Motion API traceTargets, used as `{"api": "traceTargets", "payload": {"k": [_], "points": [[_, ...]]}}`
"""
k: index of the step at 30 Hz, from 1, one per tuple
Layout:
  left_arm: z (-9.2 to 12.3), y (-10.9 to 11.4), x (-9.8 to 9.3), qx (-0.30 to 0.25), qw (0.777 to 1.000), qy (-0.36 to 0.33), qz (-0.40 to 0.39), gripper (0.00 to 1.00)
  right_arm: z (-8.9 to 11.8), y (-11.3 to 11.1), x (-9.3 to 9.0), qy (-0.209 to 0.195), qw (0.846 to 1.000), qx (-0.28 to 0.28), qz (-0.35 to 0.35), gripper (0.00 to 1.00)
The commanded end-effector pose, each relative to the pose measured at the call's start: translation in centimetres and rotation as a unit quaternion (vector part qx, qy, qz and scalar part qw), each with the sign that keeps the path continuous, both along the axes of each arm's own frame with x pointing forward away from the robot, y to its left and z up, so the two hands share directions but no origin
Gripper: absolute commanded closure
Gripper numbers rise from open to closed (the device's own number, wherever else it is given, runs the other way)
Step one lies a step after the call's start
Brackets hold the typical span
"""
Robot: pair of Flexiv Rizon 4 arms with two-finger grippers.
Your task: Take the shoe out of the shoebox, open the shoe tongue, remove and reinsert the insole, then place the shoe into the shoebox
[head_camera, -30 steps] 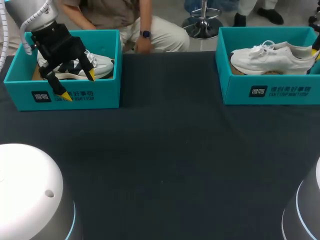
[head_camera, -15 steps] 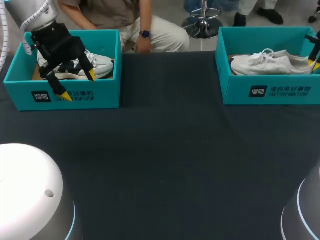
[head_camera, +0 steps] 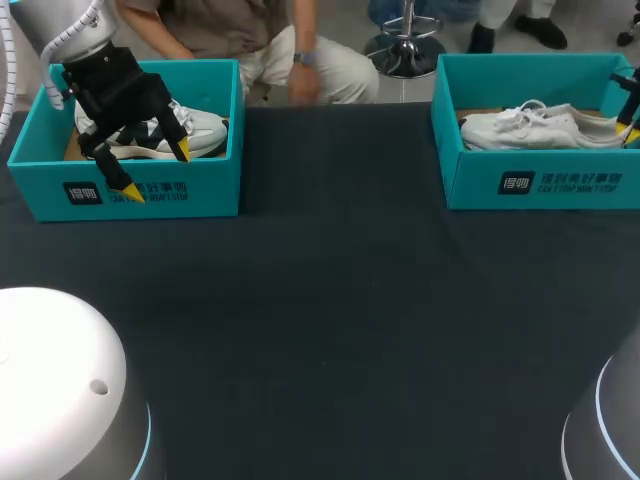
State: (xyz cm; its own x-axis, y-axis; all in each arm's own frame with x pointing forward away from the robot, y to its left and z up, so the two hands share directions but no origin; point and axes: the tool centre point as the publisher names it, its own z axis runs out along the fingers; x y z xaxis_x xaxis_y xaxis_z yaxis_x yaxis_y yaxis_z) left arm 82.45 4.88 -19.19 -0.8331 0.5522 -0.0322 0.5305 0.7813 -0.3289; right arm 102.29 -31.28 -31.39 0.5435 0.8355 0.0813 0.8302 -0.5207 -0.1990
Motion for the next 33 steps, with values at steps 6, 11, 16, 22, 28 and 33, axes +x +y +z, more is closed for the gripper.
{"api": "traceTargets", "payload": {"k": [6,11,16,22,28,33], "points": [[0.0,0.0,0.1,0.002,1.000,0.000,0.000,0.00,0.2,-0.1,0.0,0.004,1.000,-0.011,0.001,1.00],[0.0,0.0,0.1,0.002,1.000,0.000,0.000,0.00,-0.1,0.1,0.0,0.009,1.000,-0.011,0.005,1.00],[0.0,0.0,0.1,0.002,1.000,0.000,0.000,0.00,-0.2,0.3,0.1,0.012,1.000,-0.014,0.004,1.00],[0.0,0.0,0.1,0.002,1.000,0.000,0.000,0.00,-0.6,0.8,0.2,0.013,1.000,-0.023,0.001,1.00],[0.0,0.0,0.1,0.002,1.000,0.000,0.000,0.00,-1.2,0.2,0.6,0.019,0.999,-0.033,-0.002,1.00],[0.0,0.0,0.1,0.002,1.000,0.000,0.000,0.00,-1.3,-0.4,0.6,0.021,0.999,-0.043,-0.005,1.00]]}}
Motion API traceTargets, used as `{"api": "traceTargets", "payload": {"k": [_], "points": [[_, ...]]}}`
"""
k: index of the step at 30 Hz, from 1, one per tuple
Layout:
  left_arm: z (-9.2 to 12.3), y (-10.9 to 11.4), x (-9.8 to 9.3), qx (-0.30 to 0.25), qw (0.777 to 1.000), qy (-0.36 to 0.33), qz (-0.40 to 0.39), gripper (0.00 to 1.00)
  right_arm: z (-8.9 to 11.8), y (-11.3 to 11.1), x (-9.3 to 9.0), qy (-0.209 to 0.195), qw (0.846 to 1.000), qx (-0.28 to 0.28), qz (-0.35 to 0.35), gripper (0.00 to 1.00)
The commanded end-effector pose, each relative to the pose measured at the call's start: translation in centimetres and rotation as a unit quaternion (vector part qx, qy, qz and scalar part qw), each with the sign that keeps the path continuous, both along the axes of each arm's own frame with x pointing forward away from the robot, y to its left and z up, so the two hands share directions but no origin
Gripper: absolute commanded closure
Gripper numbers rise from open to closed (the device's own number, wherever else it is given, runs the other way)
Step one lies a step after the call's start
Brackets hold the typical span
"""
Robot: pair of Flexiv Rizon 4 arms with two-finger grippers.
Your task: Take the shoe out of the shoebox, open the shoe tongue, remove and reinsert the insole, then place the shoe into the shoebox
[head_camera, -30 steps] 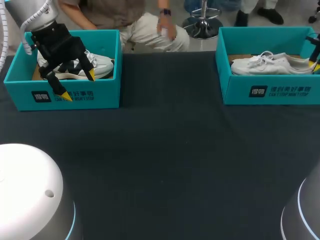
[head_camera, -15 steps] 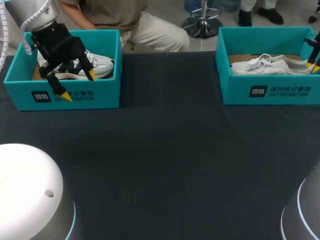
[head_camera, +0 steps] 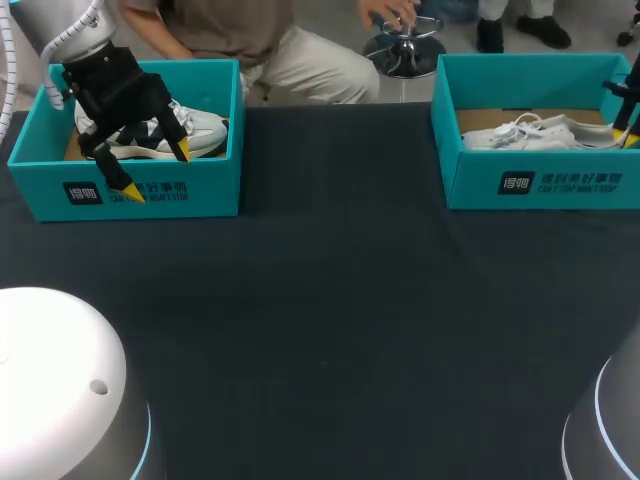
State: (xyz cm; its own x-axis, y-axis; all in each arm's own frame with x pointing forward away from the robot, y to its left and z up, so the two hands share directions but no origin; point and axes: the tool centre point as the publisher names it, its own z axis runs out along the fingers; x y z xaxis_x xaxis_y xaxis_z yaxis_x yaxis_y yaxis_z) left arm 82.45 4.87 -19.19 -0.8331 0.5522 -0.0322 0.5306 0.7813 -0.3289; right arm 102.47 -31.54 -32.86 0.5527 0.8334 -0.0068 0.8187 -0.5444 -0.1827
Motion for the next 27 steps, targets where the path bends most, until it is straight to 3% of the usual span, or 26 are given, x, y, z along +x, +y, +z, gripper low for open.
{"api": "traceTargets", "payload": {"k": [1,18,25,26,27], "points": [[0.0,0.0,0.1,0.002,1.000,0.000,0.000,0.00,0.1,-0.2,0.4,0.006,1.000,-0.004,-0.001,1.00],[0.0,0.0,0.1,0.002,1.000,0.000,0.000,0.00,-2.4,-0.9,-0.2,0.020,1.000,-0.012,-0.014,1.00],[0.0,0.0,0.1,0.002,1.000,0.000,0.000,0.00,-2.1,-0.5,-0.1,0.022,1.000,-0.015,-0.015,1.00],[0.0,0.0,0.1,0.002,1.000,0.000,0.000,0.00,-2.0,-0.5,0.0,0.022,1.000,-0.016,-0.014,0.95],[0.0,0.0,0.1,0.002,1.000,0.000,0.000,0.00,-1.9,-0.4,0.0,0.022,1.000,-0.016,-0.014,0.78]]}}
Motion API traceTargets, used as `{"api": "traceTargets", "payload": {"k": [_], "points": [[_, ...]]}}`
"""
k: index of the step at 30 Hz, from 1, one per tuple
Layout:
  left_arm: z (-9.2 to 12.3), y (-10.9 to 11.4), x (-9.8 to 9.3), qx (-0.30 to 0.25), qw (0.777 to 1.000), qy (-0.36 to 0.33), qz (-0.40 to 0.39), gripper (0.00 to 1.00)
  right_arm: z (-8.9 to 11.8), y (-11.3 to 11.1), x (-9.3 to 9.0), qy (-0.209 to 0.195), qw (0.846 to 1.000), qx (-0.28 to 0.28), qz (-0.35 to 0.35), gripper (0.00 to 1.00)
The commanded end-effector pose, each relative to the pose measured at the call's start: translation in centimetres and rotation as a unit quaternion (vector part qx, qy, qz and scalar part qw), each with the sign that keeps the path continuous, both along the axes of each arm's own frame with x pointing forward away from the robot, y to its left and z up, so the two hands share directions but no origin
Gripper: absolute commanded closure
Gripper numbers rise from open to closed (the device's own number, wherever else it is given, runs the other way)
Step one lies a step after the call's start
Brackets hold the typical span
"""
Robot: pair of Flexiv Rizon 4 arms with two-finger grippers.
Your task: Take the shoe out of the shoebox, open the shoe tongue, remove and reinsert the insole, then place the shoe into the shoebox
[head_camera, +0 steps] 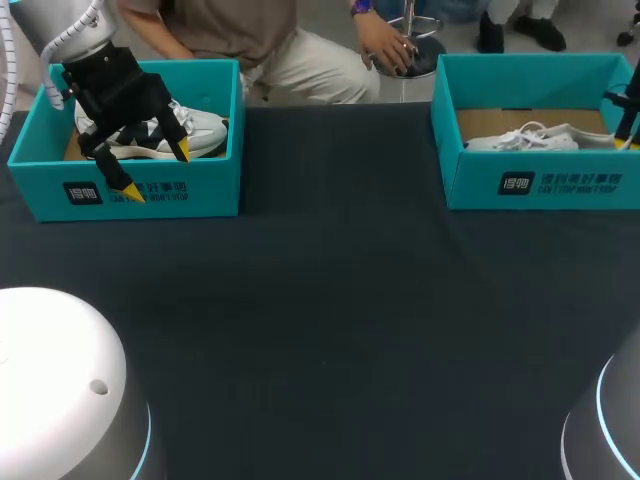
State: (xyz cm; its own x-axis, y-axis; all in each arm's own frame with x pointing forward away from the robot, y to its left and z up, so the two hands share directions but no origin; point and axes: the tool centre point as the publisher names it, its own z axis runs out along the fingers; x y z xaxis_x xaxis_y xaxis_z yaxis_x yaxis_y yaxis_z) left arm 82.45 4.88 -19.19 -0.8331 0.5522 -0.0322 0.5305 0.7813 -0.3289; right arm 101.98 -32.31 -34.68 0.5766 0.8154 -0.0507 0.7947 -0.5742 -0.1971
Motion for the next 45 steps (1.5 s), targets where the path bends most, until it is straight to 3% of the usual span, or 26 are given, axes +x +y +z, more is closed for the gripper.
{"api": "traceTargets", "payload": {"k": [1,3,4,6,7,8,9,11,12,24,34,45], "points": [[0.0,0.0,0.1,0.002,1.000,0.000,0.000,0.00,-0.1,0.4,0.5,0.003,1.000,-0.002,0.002,0.75],[0.0,0.0,0.1,0.002,1.000,0.000,0.000,0.00,0.0,0.4,0.6,0.003,1.000,-0.003,0.003,0.65],[0.0,0.0,0.1,0.002,1.000,0.000,0.000,0.00,0.0,0.5,0.5,0.003,1.000,-0.003,0.003,0.50],[0.0,0.0,0.1,0.002,1.000,0.000,0.000,0.00,0.1,0.6,0.5,0.003,1.000,-0.003,0.003,0.44],[0.0,0.0,0.1,0.002,1.000,0.000,0.000,0.00,0.2,0.6,0.5,0.003,1.000,-0.003,0.002,0.25],[0.0,0.0,0.1,0.002,1.000,0.000,0.000,0.00,0.4,0.6,0.4,0.002,1.000,-0.004,0.002,0.19],[0.0,0.0,0.1,0.002,1.000,0.000,0.000,0.00,0.5,0.7,0.4,0.001,1.000,-0.004,0.002,0.20],[0.0,0.0,0.1,0.002,1.000,0.000,0.000,0.00,0.9,0.7,0.4,-0.001,1.000,-0.004,0.002,0.13],[0.0,0.0,0.1,0.002,1.000,0.000,0.000,0.00,1.2,0.8,0.4,-0.006,1.000,-0.002,0.003,0.01],[0.0,0.0,0.1,0.002,1.000,0.000,0.000,0.00,6.8,2.3,0.8,-0.063,0.998,-0.015,0.021,0.00],[0.0,0.0,0.1,0.002,1.000,0.000,0.000,0.00,12.4,5.5,1.1,-0.102,0.993,-0.043,0.043,0.00],[0.0,0.0,0.1,0.002,1.000,0.000,0.000,0.00,14.8,9.8,0.6,-0.120,0.990,-0.056,0.047,0.00]]}}
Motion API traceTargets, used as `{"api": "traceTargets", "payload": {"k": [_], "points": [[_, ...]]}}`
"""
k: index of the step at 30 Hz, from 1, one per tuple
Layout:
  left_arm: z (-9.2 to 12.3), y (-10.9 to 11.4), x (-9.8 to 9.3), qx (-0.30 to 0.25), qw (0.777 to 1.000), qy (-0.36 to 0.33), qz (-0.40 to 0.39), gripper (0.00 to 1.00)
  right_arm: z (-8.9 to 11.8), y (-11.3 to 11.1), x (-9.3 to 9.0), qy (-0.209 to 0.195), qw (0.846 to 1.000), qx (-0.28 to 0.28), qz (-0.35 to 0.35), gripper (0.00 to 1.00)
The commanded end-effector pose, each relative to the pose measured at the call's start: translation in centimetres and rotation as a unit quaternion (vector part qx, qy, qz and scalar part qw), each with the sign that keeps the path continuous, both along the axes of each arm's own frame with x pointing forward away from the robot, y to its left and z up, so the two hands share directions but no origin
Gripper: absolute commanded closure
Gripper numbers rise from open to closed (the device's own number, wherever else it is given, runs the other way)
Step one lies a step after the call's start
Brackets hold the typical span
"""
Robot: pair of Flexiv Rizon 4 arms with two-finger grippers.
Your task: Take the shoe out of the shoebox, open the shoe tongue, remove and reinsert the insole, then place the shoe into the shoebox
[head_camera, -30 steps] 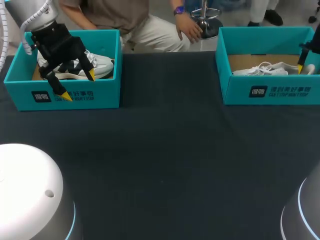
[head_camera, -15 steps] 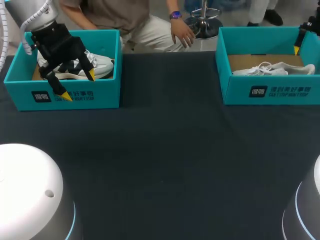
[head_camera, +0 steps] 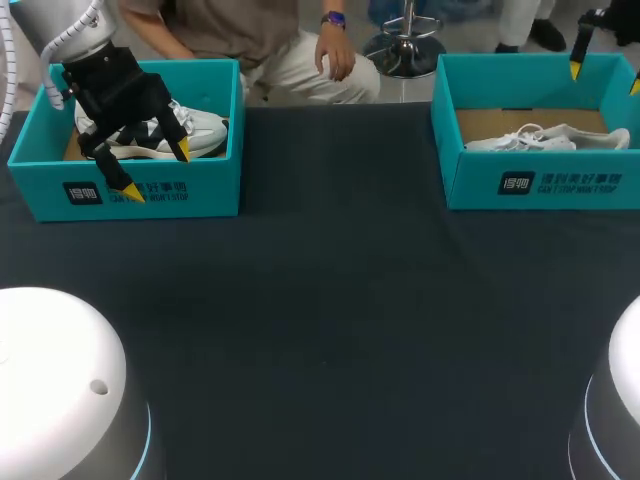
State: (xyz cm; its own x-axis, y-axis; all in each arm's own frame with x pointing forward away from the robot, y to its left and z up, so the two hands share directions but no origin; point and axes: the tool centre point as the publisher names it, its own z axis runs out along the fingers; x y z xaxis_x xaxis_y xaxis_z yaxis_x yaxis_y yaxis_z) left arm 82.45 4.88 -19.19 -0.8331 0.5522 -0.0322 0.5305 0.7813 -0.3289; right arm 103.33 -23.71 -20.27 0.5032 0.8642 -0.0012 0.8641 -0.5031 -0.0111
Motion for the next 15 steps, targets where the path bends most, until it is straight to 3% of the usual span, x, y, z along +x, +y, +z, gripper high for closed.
{"api": "traceTargets", "payload": {"k": [1,9,15], "points": [[0.0,0.0,0.1,0.002,1.000,0.000,0.000,0.00,0.4,1.6,-0.8,-0.033,0.999,-0.021,-0.001,0.00],[0.0,0.0,0.1,0.002,1.000,0.000,0.000,0.00,0.4,3.6,-1.4,-0.029,0.999,-0.033,-0.017,0.00],[0.0,0.0,0.1,0.002,1.000,0.000,0.000,0.00,0.4,3.6,-1.4,-0.029,0.999,-0.033,-0.017,0.00]]}}
